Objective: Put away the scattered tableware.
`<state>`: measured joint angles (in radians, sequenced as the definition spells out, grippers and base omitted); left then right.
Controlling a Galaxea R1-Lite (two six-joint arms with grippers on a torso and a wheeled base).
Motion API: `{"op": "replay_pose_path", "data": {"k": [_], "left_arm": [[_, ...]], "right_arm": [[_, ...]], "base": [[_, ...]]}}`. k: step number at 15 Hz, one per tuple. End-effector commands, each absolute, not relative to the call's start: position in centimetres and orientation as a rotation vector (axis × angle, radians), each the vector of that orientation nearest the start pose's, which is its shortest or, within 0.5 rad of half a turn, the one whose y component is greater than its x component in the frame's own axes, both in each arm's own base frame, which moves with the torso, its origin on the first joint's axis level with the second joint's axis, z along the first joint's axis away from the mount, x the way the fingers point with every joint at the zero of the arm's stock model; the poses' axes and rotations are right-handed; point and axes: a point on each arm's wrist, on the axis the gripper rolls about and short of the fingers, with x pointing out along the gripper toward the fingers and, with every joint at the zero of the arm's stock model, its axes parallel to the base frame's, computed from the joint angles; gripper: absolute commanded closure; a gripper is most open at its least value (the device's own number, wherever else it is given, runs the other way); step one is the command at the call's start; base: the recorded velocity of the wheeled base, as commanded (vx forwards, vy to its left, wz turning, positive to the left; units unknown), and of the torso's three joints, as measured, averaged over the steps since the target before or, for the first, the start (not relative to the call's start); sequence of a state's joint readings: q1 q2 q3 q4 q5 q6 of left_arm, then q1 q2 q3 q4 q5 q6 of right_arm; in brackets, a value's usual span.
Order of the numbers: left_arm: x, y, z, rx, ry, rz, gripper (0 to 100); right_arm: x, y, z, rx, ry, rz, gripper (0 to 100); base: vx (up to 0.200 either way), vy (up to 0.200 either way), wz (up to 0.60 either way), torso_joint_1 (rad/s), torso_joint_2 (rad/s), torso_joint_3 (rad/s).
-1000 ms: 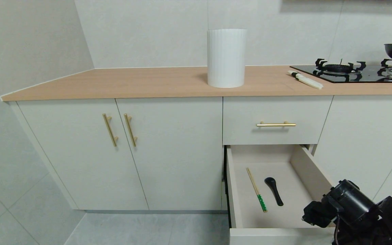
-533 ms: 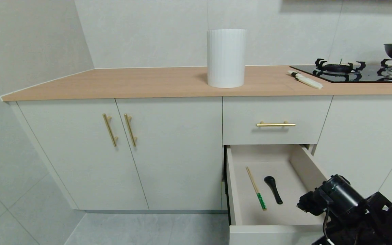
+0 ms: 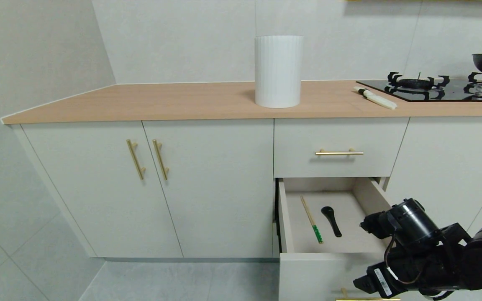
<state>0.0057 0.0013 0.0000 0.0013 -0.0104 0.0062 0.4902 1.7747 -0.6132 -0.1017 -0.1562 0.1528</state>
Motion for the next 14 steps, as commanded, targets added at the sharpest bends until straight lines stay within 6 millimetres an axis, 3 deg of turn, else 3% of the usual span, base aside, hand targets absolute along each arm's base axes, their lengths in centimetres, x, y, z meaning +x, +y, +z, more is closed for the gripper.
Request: {"op": "replay_pose_path", "data": {"k": [1, 10, 14], "left_arm": [[-2.3, 0.0, 7.5, 0.006, 0.003, -0.005, 0], [-2.3, 0.0, 7.5, 0.006, 0.003, -0.005, 0], [-2.3, 0.0, 7.5, 0.006, 0.003, -0.005, 0]], "right_arm": [[23.1, 11.6, 7.0, -0.192, 1.013, 0.215, 0], [32.4, 11.6, 5.8, -0.115, 0.877, 0.083, 0], [35.2, 12.3, 4.2, -0.106, 0.857, 0.06, 0]], "base": [[0.0, 0.0, 0.0, 0.0, 0.0, 0.0], [0.0, 0.0, 0.0, 0.0, 0.0, 0.0], [0.0, 0.0, 0.0, 0.0, 0.0, 0.0]]}}
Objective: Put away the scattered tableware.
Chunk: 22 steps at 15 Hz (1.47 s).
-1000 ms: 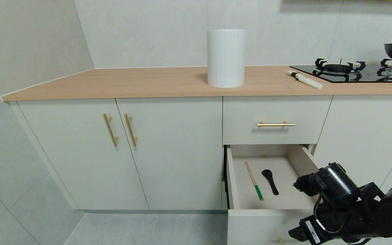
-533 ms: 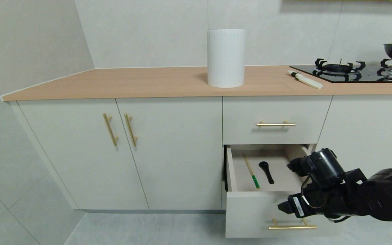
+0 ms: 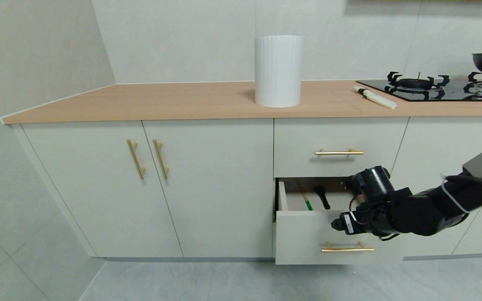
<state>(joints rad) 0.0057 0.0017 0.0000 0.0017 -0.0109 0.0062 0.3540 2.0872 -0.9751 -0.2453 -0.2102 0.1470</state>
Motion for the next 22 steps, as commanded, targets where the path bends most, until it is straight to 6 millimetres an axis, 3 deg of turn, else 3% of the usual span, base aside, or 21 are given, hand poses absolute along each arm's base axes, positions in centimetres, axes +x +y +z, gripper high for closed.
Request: {"op": "replay_pose_path", "data": {"k": [1, 2, 7, 15, 22], "left_arm": [[-2.3, 0.0, 7.5, 0.006, 0.003, -0.005, 0], [-2.3, 0.0, 7.5, 0.006, 0.003, -0.005, 0], [-2.3, 0.0, 7.5, 0.008, 0.003, -0.005, 0], [-2.3, 0.0, 7.5, 0.008, 0.003, -0.005, 0], [-2.3, 0.0, 7.5, 0.006, 0.003, -0.005, 0]], "right_arm": [[36.4, 12.3, 3.8, -0.095, 0.819, 0.045, 0], [37.5, 12.0, 3.5, -0.072, 0.762, 0.03, 0], [39.5, 11.7, 0.8, -0.024, 0.642, -0.017, 0], [41.7, 11.9, 0.7, 0.117, 0.536, -0.079, 0], [47.2, 10.2, -1.8, 0.269, 0.443, -0.184, 0]], "base": [[0.0, 0.0, 0.0, 0.0, 0.0, 0.0], [0.0, 0.0, 0.0, 0.0, 0.0, 0.0], [0.0, 0.0, 0.0, 0.0, 0.0, 0.0], [0.0, 0.0, 0.0, 0.0, 0.0, 0.0], [0.0, 0.0, 0.0, 0.0, 0.0, 0.0]]}}
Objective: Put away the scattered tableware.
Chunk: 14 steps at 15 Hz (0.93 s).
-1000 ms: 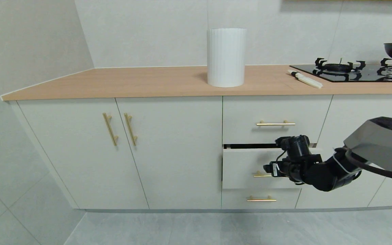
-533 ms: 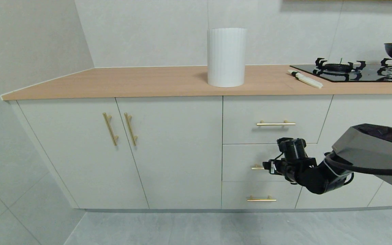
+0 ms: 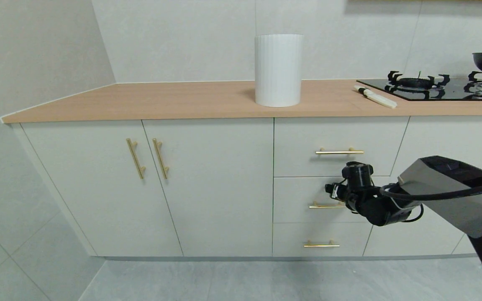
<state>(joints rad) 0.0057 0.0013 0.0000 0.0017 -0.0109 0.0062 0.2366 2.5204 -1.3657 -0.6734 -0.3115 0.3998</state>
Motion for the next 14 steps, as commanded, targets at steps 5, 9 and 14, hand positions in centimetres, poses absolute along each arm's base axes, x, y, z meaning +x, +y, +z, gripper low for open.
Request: {"op": "replay_pose_path", "data": {"k": [5, 9, 14], "left_arm": [[-2.3, 0.0, 7.5, 0.008, 0.003, -0.005, 0], [-2.3, 0.0, 7.5, 0.006, 0.003, -0.005, 0], [-2.3, 0.0, 7.5, 0.008, 0.003, -0.005, 0]], "right_arm": [[47.4, 10.3, -1.7, 0.271, 0.431, -0.198, 0], [43.2, 9.7, 1.3, 0.247, 0.489, -0.188, 0], [33.3, 7.9, 11.9, 0.237, 0.389, -0.137, 0]], "base": [[0.0, 0.0, 0.0, 0.0, 0.0, 0.0], [0.0, 0.0, 0.0, 0.0, 0.0, 0.0], [0.0, 0.0, 0.0, 0.0, 0.0, 0.0]]}}
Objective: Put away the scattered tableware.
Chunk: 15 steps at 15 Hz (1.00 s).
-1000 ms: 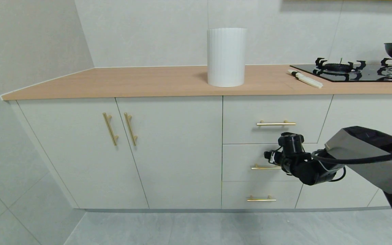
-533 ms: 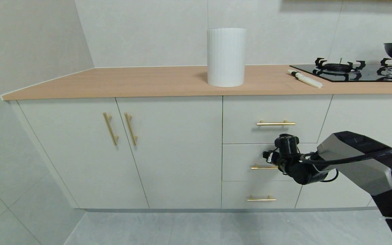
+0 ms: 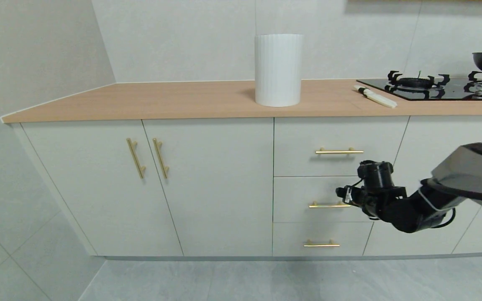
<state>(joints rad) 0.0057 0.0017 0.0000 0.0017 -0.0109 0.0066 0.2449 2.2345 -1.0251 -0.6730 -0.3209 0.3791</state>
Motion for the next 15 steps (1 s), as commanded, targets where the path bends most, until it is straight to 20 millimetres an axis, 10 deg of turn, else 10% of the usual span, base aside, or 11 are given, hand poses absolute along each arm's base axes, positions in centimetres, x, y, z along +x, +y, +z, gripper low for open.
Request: {"op": "replay_pose_path", "data": {"k": [1, 3, 4, 5, 7, 12, 15], "left_arm": [[-2.3, 0.0, 7.5, 0.006, 0.003, -0.005, 0], [-2.3, 0.0, 7.5, 0.006, 0.003, -0.005, 0], [-2.3, 0.0, 7.5, 0.006, 0.003, -0.005, 0], [-2.3, 0.0, 7.5, 0.006, 0.003, -0.005, 0], [-2.3, 0.0, 7.5, 0.006, 0.003, -0.005, 0], [-2.3, 0.0, 7.5, 0.006, 0.003, -0.005, 0], [-2.3, 0.0, 7.5, 0.008, 0.003, -0.005, 0]], "right_arm": [[31.4, 7.4, 13.5, 0.233, 0.358, -0.132, 0], [24.7, 5.6, 17.8, 0.202, 0.237, -0.113, 0], [24.7, 5.6, 17.8, 0.202, 0.237, -0.113, 0], [18.2, 4.0, 19.5, 0.179, 0.14, -0.098, 0], [11.7, 2.0, 19.9, 0.105, 0.049, -0.109, 0], [4.0, -0.1, 19.9, 0.046, 0.008, -0.174, 0], [-2.1, -0.8, 16.7, 0.05, -0.076, -0.249, 0]], "base": [[0.0, 0.0, 0.0, 0.0, 0.0, 0.0], [0.0, 0.0, 0.0, 0.0, 0.0, 0.0], [0.0, 0.0, 0.0, 0.0, 0.0, 0.0], [0.0, 0.0, 0.0, 0.0, 0.0, 0.0], [0.0, 0.0, 0.0, 0.0, 0.0, 0.0], [0.0, 0.0, 0.0, 0.0, 0.0, 0.0], [0.0, 0.0, 0.0, 0.0, 0.0, 0.0]]}}
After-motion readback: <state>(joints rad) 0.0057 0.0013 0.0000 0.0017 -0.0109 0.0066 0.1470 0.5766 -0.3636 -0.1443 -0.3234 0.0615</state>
